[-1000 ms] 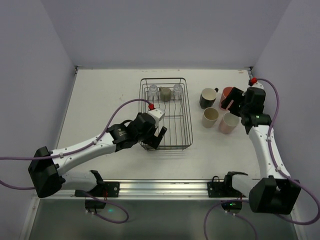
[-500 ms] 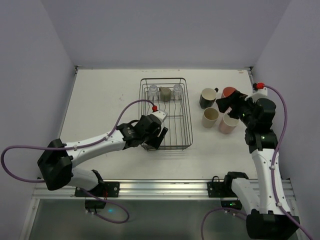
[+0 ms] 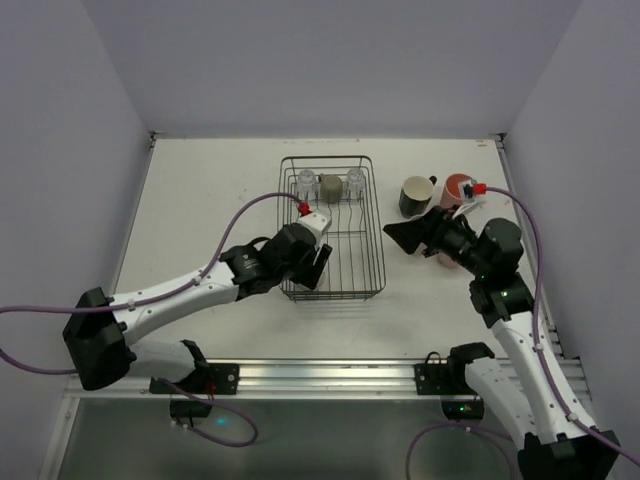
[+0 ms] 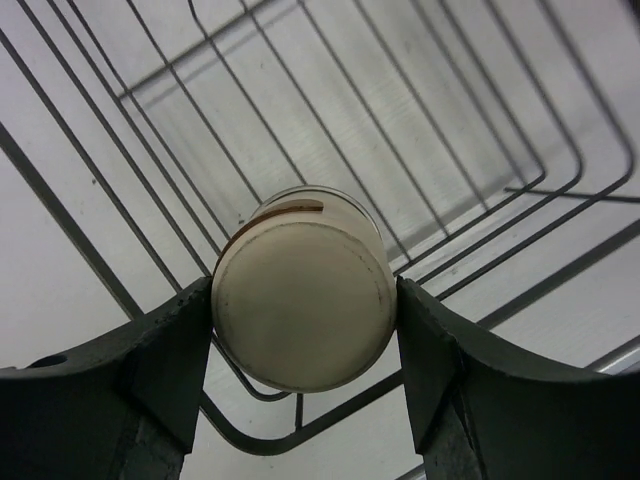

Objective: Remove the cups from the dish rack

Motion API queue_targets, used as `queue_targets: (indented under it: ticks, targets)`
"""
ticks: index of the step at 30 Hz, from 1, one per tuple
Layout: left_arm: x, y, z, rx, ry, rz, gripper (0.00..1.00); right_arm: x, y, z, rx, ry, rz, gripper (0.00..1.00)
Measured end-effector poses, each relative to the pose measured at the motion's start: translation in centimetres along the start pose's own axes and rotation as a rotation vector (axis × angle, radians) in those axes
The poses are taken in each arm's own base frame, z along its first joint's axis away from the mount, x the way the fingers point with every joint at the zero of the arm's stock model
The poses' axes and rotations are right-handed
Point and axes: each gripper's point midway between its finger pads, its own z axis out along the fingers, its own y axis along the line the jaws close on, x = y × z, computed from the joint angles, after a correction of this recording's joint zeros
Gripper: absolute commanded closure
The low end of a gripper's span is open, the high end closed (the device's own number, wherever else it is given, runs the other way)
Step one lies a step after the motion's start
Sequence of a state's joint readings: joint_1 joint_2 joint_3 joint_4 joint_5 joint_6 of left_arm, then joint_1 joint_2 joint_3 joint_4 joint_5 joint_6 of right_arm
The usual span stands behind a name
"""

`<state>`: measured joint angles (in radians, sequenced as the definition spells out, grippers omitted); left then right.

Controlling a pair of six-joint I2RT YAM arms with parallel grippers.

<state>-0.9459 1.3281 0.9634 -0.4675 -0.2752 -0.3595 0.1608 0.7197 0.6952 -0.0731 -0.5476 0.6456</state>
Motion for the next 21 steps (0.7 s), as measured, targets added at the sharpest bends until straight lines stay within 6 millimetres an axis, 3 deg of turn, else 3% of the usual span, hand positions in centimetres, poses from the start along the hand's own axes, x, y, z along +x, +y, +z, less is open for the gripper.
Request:
queue_targets:
  ticks: [6,10,14,21]
  targets:
    - [-8.0,-1.2,-6.3,0.134,-0.336,-0.145,0.82,3.2,4.3,1.3,-0.212,0.075,0.051,0.2]
    - [-12.0,-2.0,-11.0,0.263,-0.55,-0.251,0.82,5.1,6.3,2.1,-0.295,0.129,0.079,0.23]
    - [-13.5,-2.6,-13.6,0.359,-0.662,-0.325,0.79,6.3,8.0,2.6,-0.367,0.158,0.1,0.25]
    - [-13.9,-3.8,-14.8,0.469,-0.703,-0.369,0.78,6.2,10.6,2.6,-0.48,0.152,0.116,0.34]
